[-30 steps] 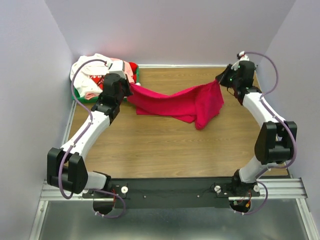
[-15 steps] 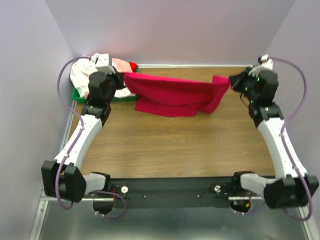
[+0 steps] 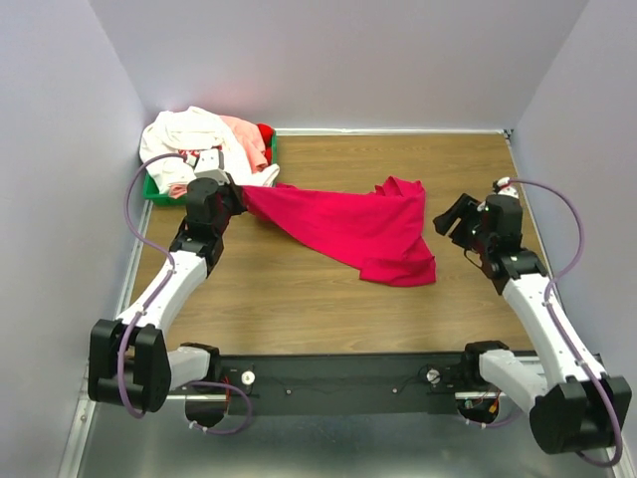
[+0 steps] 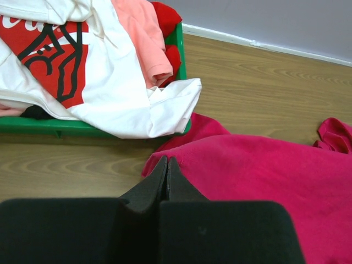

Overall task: Fold and stack the t-shirts
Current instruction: Flatten the tshirt out

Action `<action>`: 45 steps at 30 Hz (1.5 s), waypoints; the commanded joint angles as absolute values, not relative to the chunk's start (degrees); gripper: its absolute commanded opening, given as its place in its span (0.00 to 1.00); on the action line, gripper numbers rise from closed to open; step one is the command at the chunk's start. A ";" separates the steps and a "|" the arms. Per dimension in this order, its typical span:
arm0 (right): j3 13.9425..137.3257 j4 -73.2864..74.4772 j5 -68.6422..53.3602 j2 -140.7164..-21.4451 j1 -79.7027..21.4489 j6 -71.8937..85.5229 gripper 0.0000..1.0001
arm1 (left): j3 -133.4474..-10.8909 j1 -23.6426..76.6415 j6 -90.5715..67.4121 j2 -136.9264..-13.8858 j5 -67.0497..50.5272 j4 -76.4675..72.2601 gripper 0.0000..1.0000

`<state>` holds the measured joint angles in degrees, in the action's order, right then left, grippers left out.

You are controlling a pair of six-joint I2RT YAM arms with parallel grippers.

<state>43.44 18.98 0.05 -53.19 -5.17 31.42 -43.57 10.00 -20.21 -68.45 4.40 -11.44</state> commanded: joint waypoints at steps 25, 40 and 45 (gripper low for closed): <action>33.58 9.41 -1.49 -75.14 -5.36 36.91 0.59 | -41.22 9.49 -19.42 -71.54 0.44 -16.61 0.00; 32.43 6.94 -4.57 -74.89 -5.36 36.56 0.09 | -41.31 9.49 -19.16 -70.49 0.97 -15.38 0.00; 32.96 7.03 -4.57 -73.83 -5.36 35.68 0.00 | -41.48 9.49 -19.69 -70.31 0.62 -15.29 0.00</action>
<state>33.21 7.99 -3.79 -75.42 -5.19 36.40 -41.85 9.82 -19.75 -71.64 1.56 -14.98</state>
